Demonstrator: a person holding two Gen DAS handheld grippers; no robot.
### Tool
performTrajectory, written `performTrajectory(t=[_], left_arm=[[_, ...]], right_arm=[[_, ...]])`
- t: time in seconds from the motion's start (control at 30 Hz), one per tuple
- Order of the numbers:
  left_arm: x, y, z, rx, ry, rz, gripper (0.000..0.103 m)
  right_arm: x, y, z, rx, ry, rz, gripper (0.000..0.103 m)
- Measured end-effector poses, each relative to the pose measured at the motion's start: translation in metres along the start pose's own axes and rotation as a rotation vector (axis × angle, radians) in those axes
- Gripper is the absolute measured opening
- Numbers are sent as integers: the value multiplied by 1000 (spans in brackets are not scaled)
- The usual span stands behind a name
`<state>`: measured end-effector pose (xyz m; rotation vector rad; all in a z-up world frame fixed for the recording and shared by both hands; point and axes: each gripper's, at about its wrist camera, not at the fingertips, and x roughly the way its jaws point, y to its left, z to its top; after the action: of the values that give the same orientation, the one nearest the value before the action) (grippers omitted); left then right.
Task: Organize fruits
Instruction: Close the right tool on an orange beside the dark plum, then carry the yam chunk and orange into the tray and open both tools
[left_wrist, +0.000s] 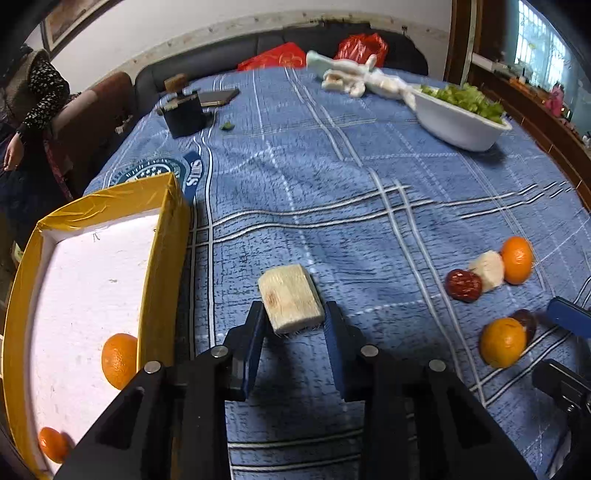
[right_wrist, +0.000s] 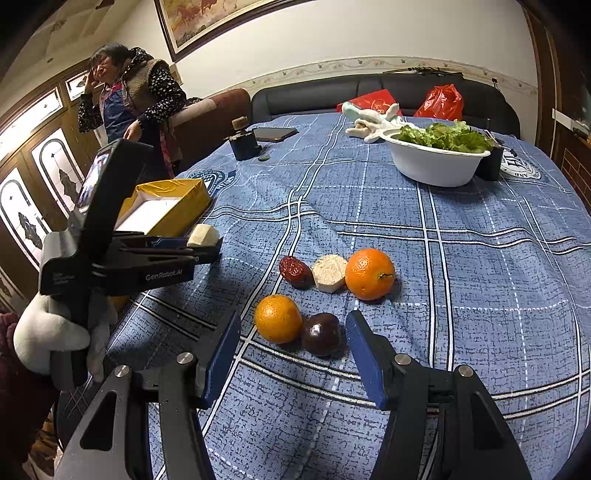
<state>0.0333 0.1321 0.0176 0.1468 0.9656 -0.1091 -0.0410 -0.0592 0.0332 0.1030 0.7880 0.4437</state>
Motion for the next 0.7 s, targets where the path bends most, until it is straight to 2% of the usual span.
performTrajectory(t=[0.13, 0.3, 0.47, 0.57, 0.7], left_arm=[[-19, 0, -7, -43, -42, -54, 31], [-60, -1, -26, -78, -132, -95, 31], [-98, 12, -51, -145, -192, -130, 31], [-106, 26, -65, -214, -210, -148, 31], [-109, 48, -80, -274, -206, -128, 31]], right_arm=[[-1, 0, -1, -1, -3, 12, 64], [-3, 10, -3, -42, -19, 33, 64], [0, 22, 1, -105, -14, -18, 64], [8, 31, 9, -155, 13, -34, 64], [36, 40, 18, -198, 108, -37, 60]])
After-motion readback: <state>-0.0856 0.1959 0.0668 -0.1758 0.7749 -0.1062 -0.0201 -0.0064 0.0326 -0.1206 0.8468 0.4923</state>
